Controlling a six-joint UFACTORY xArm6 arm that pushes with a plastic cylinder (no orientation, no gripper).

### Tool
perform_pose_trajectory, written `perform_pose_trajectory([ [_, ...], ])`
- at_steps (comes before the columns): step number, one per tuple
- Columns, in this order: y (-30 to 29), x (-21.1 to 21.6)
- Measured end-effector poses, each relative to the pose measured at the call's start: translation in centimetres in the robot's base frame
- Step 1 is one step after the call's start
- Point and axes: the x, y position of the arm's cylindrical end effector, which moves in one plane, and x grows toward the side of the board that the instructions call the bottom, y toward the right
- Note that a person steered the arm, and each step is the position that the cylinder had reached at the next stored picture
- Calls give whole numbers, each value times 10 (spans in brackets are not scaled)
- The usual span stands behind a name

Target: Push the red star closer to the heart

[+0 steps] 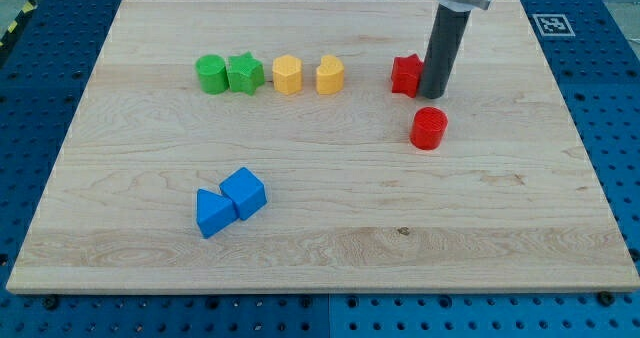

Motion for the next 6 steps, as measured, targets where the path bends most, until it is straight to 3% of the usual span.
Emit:
perform_pose_trajectory([
  [3, 39, -31],
  [6, -16, -20],
])
